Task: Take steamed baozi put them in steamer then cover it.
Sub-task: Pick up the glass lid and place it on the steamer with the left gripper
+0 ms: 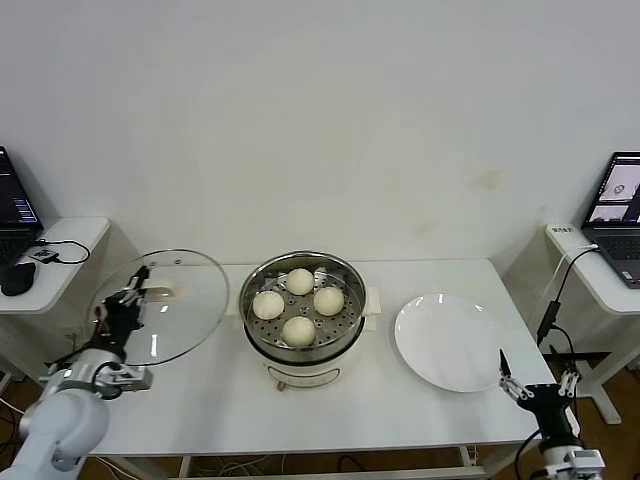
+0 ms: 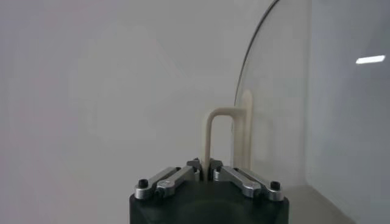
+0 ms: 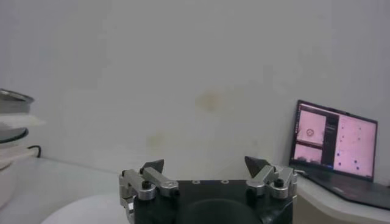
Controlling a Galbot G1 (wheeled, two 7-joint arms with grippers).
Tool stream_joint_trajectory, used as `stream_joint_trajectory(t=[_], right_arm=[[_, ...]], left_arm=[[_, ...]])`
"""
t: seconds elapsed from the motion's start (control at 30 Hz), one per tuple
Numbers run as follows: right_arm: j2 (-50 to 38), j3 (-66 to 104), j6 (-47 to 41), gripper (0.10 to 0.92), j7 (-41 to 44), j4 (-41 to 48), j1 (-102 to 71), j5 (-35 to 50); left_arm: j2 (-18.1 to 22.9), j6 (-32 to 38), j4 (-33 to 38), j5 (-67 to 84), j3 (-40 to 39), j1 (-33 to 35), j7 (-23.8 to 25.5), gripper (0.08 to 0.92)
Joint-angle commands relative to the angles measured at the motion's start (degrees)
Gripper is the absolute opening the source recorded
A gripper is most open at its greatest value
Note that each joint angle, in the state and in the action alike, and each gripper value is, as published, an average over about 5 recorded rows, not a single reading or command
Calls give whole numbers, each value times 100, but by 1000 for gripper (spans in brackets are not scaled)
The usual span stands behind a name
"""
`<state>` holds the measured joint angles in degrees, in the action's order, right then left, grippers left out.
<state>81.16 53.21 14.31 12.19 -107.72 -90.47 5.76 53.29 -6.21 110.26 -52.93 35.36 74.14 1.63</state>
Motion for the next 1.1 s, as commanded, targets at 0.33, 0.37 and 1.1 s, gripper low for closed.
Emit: stream_joint_trajectory(t=[0.33, 0.37, 1.1], right_arm=[[488, -476, 345, 823, -313, 220, 35, -1312], [494, -495, 344, 823, -332, 238, 44, -1357], [569, -499, 432, 823, -521, 491, 90, -1731]], left_arm=[[763, -1640, 76, -650, -2734, -1963, 791, 149], [873, -1669, 28, -802, -2768, -2042, 830, 149], [2819, -2020, -863, -2957, -3300, -2476, 1847, 149]])
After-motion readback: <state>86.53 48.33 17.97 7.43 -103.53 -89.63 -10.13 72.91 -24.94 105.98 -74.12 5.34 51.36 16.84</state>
